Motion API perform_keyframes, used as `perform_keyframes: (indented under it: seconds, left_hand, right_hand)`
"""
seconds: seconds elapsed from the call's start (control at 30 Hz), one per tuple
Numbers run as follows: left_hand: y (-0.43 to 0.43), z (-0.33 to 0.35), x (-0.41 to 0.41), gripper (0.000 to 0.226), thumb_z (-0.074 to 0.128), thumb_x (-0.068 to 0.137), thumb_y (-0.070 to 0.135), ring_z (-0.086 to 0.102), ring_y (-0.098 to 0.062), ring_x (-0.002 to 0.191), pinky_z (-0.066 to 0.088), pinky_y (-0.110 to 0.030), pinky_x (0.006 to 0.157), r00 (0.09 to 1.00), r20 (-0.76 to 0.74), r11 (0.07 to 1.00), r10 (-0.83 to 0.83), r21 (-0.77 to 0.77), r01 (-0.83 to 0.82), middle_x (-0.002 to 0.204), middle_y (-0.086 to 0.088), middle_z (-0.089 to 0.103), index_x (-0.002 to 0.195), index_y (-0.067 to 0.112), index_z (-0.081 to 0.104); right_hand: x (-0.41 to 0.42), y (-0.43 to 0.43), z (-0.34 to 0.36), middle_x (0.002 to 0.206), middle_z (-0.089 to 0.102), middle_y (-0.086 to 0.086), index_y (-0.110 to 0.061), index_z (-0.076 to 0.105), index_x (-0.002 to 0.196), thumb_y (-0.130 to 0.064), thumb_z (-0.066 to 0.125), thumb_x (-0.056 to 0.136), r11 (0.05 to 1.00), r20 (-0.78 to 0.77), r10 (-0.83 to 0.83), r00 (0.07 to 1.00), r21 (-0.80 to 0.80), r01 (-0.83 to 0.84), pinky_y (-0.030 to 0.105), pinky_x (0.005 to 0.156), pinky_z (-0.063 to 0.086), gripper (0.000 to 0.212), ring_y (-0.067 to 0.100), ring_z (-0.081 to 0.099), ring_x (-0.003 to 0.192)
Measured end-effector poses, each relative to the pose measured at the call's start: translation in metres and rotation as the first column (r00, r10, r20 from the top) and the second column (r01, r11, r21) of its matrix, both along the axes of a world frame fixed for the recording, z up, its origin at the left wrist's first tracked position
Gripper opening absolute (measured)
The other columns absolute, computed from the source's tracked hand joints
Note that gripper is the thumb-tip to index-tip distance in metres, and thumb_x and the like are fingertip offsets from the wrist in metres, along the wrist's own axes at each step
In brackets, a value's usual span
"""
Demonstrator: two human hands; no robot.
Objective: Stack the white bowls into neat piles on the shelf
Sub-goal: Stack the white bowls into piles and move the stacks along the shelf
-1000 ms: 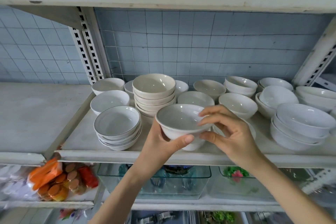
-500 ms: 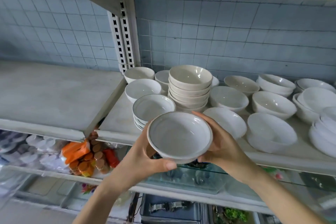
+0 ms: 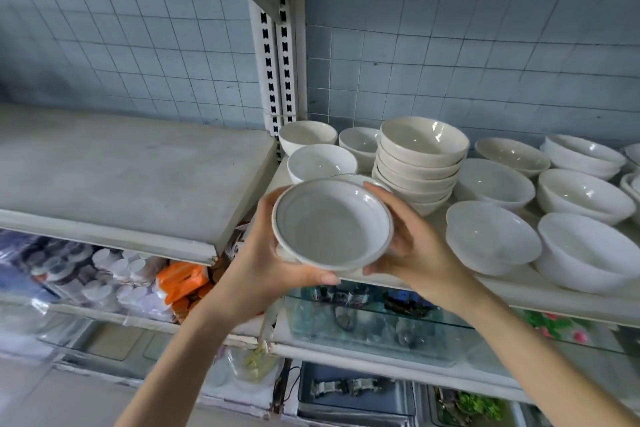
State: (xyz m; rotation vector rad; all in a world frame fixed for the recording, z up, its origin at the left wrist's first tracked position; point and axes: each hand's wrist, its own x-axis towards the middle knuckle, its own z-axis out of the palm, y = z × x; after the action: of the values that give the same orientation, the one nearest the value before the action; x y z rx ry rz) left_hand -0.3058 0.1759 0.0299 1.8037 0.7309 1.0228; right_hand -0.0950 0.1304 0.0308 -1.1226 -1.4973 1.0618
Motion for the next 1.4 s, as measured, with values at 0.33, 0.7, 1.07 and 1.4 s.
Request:
perform_keyframes:
  seconds: [0.33, 0.7, 1.07, 1.4]
  left_hand:
    - [0.07, -0.005, 0.024, 0.094, 0.084, 0.051, 0.051, 0.05, -0.002, 0.122, 0.04, -0.014, 0.097, 0.992, -0.023, 0.993, -0.121, 0.008, 0.121, 0.128, 0.015, 0.055, 0.132, 0.025, 0.041]
    - [0.084, -0.024, 0.032, 0.108, 0.085, 0.054, 0.05, 0.048, -0.009, 0.127, 0.04, -0.023, 0.104, 0.984, -0.029, 0.971, -0.177, -0.167, 0.17, 0.135, 0.005, 0.052, 0.14, 0.011, 0.034]
    - [0.077, -0.022, 0.034, 0.118, 0.082, 0.052, 0.059, 0.044, -0.004, 0.128, 0.038, -0.019, 0.105, 0.986, -0.051, 0.967, -0.162, -0.206, 0.148, 0.136, 0.009, 0.047, 0.144, 0.01, 0.028]
    - [0.062, -0.026, 0.033, 0.116, 0.077, 0.05, 0.069, 0.044, 0.001, 0.128, 0.039, -0.016, 0.103, 0.998, -0.01, 0.974, -0.063, -0.22, 0.059, 0.14, 0.013, 0.045, 0.144, 0.021, 0.029]
  right_hand:
    - [0.011, 0.029, 0.001, 0.133, 0.051, -0.02, -0.028, 0.04, 0.137, -0.038, 0.081, 0.057, 0.965, 0.13, -0.257, 0.958, 0.078, 0.249, 0.032, 0.109, 0.037, 0.09, -0.001, 0.045, 0.126]
    - [0.015, 0.035, -0.007, 0.136, 0.05, -0.015, -0.027, 0.036, 0.14, -0.069, 0.071, 0.059, 0.963, 0.265, -0.271, 0.925, 0.064, 0.264, 0.039, 0.109, 0.037, 0.097, 0.005, 0.044, 0.127]
    - [0.015, 0.033, -0.013, 0.13, 0.054, -0.011, -0.026, 0.044, 0.133, -0.054, 0.078, 0.061, 0.952, 0.173, -0.303, 0.937, 0.085, 0.292, 0.036, 0.104, 0.043, 0.085, 0.007, 0.049, 0.123]
    - [0.016, 0.026, -0.013, 0.136, 0.048, -0.017, -0.031, 0.038, 0.135, -0.038, 0.075, 0.067, 0.964, 0.106, -0.267, 0.958, 0.044, 0.264, 0.024, 0.106, 0.038, 0.077, -0.001, 0.044, 0.126]
